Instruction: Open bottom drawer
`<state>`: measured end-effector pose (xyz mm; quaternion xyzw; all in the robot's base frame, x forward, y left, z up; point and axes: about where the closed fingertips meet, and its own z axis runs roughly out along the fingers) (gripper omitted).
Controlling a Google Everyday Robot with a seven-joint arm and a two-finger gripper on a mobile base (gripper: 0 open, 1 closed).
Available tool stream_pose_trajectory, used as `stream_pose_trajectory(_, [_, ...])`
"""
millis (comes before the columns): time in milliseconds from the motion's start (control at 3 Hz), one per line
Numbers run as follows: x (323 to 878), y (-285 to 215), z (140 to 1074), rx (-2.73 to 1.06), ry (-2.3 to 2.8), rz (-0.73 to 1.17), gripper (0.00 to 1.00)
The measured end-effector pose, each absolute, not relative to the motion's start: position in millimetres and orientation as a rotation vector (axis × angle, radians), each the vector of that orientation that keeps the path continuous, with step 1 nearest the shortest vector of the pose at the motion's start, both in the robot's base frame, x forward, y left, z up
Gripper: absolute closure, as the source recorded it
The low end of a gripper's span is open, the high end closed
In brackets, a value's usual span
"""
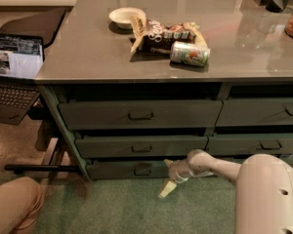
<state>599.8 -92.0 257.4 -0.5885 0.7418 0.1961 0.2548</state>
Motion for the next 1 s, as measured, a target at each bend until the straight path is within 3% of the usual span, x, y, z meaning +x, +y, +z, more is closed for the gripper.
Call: stream_pose_trajectory(1000, [615.1,-73.5,247.7,-1.643,1.954,0.563,0.00])
